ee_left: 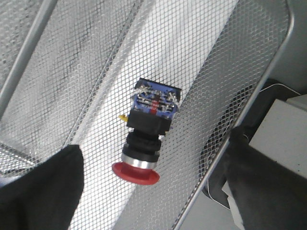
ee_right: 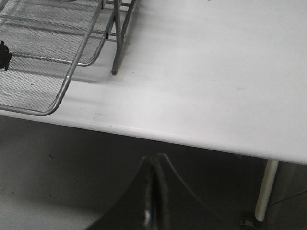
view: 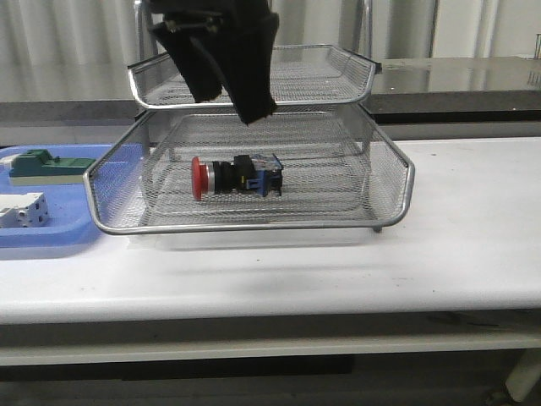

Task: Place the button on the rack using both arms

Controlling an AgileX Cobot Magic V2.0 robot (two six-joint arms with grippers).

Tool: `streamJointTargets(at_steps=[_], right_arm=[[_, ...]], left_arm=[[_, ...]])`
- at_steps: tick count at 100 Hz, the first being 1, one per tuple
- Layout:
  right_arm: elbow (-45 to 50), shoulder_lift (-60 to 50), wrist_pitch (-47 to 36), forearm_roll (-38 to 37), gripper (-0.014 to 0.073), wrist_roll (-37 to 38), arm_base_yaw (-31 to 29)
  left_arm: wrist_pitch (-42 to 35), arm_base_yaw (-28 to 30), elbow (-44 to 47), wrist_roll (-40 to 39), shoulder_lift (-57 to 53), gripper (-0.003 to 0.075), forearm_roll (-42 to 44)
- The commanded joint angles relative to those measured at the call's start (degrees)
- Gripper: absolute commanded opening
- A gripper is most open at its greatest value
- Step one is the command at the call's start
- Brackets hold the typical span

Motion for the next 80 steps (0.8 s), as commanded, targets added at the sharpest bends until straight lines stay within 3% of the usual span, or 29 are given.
streamJointTargets(at_steps=[1, 43, 80], right_arm=[[-2.0, 0.0, -3.2, -0.2, -0.0068, -0.1, 0.1], [-2.0, 0.0, -3.2, -0.2, -0.0068, -0.1, 0.1], [-2.0, 0.0, -3.2, -0.2, -0.0068, -0.1, 0.1]], left_arm=[[2.1, 2.0, -2.1, -1.4, -5.6, 0.0547, -0.6], [2.1, 16.1, -0.3, -4.8, -17.2, 0.0538, -0.6], [-2.4, 27.4, 17.0, -5.6, -31.6, 0.0538, -1.1]])
